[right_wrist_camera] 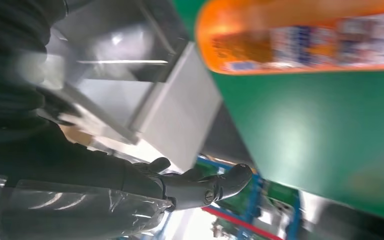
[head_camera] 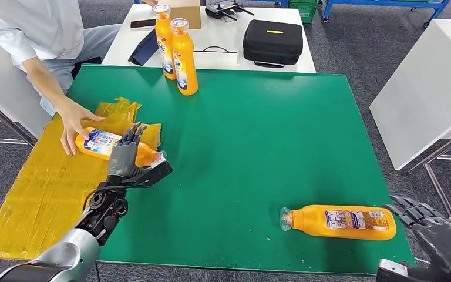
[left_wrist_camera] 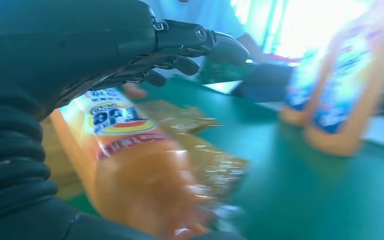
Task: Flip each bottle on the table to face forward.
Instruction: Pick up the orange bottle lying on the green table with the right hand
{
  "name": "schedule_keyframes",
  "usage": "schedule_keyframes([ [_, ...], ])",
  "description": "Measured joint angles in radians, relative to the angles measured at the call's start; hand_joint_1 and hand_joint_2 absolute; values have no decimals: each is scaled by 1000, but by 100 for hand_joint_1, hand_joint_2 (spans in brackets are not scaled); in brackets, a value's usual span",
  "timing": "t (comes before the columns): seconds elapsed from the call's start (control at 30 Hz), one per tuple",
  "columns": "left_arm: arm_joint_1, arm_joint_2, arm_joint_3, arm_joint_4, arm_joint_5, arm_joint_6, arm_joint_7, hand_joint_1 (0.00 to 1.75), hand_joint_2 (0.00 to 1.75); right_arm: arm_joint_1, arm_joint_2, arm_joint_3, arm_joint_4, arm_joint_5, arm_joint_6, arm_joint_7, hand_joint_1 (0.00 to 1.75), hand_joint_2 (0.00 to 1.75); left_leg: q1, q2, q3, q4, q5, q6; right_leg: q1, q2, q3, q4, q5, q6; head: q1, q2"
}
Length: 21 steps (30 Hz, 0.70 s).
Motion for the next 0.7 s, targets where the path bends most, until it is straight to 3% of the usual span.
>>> schedule_keyframes([
  [0.27,11,-74,6,-120,77,-78,-59,0,0,-35,11,-83,68,24,51,-9,0,175,0,0,0,0,0,0,0,0,0,0,0,0,0,0],
  [0.7,24,-88,-26,-192,209,-95,-117,0,0,-62,5,-54,181,64,54,19,0,175,0,0,-1,0,0,1,0,0,-1,0,0,0,0,0],
])
